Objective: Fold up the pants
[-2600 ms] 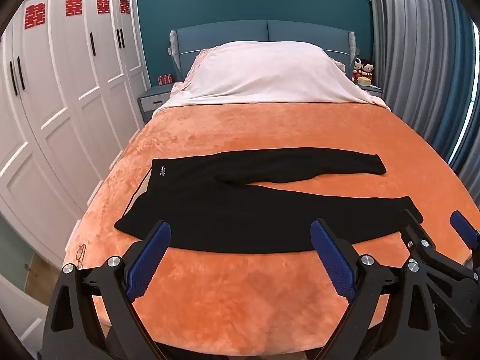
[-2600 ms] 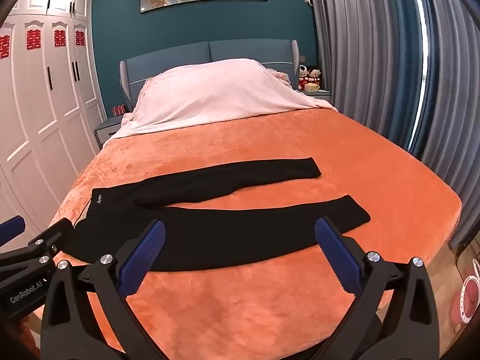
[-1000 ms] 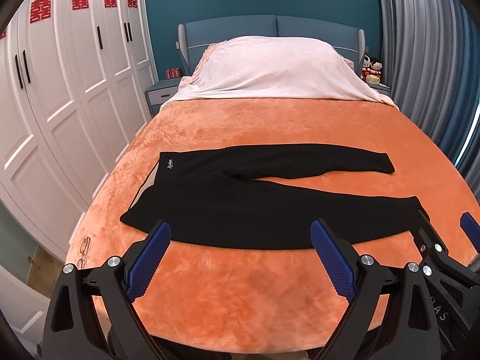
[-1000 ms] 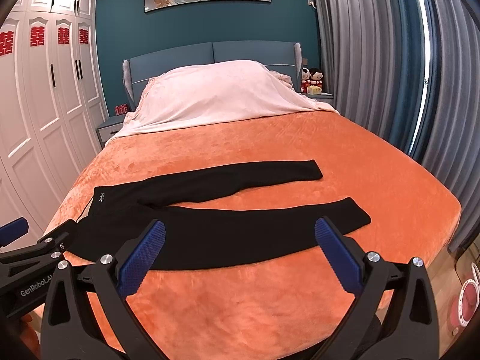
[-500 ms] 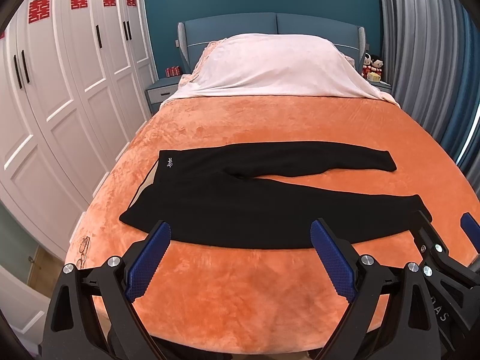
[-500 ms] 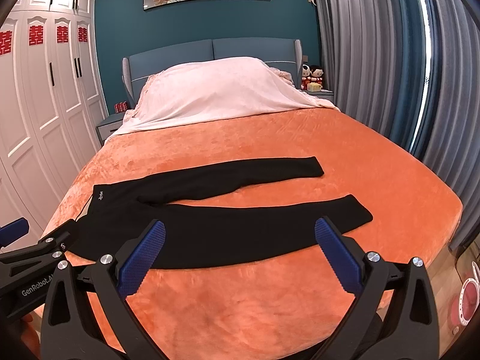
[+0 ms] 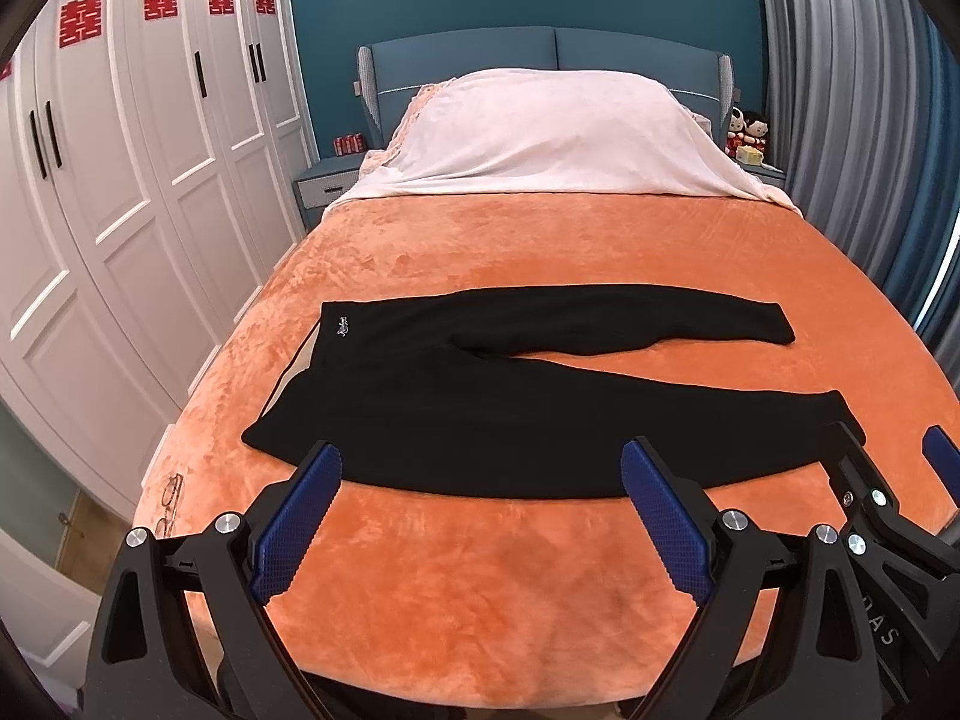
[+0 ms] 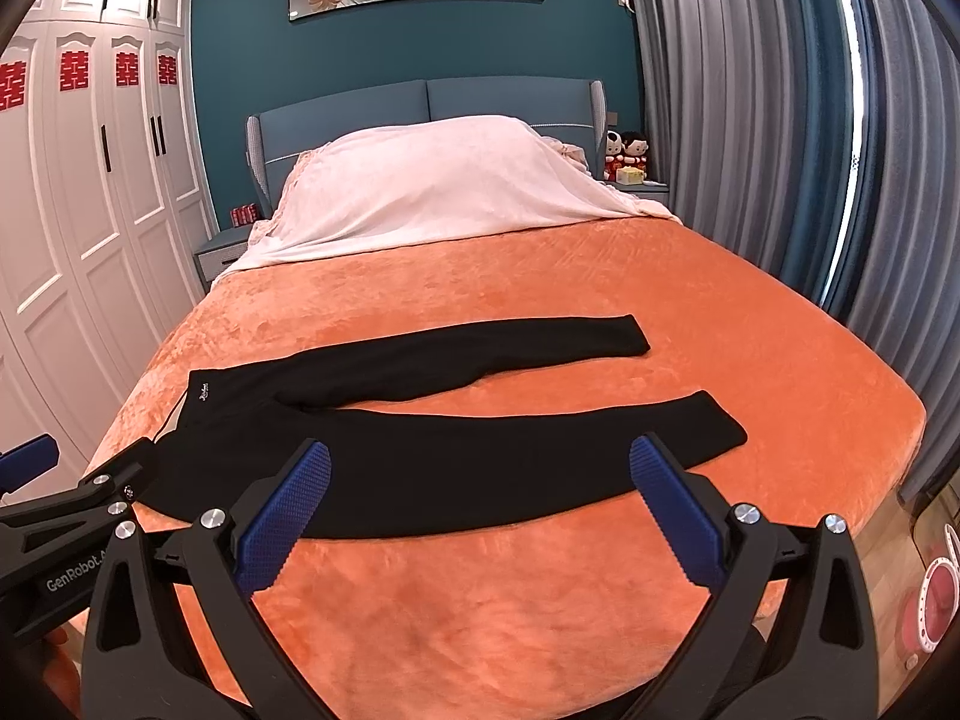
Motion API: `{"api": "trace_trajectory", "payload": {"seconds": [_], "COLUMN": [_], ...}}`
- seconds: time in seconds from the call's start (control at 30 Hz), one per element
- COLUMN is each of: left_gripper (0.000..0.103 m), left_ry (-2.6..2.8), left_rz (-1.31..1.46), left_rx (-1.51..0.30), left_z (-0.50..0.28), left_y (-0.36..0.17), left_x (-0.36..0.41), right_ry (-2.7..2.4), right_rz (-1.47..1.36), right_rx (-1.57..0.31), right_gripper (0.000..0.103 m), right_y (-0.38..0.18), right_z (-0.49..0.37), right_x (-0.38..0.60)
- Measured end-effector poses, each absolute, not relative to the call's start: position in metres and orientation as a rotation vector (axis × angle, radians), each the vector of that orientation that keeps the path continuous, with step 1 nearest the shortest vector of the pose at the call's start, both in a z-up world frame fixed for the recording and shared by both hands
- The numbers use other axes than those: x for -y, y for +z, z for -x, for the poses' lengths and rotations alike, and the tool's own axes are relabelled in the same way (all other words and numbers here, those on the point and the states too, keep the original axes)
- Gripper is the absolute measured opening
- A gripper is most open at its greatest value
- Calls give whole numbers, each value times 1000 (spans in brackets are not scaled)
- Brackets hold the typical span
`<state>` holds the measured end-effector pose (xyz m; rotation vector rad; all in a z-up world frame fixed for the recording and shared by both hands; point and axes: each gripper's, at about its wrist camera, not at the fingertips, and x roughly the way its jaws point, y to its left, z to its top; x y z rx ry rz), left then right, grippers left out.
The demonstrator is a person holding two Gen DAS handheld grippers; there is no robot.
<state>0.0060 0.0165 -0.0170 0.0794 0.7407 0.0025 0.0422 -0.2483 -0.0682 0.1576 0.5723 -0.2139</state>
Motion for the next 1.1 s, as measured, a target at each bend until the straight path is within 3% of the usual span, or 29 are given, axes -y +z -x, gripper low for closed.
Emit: {"api": "trace_trajectory", "payload": {"seconds": [0.73,0.93,1.1], "left_gripper": [93,93,93], "left_ry": [1,-23,10], "left_rz": [-101,-63,48], "left_rx": [-819,-875,-969], "left_z": [-42,-90,-177], "left_y": [-45,-75,-116], "left_x": [-9,-18,-66], "right_ry": [-203,-111,-133], "right_rz": [-164,-179,-271], "right_rx": [-638,-680,-788], "right_gripper": [98,98,98], "right_y": [-94,-128,-183], "right_z": [-75,-119,-196], "right_x": [252,282,373]}}
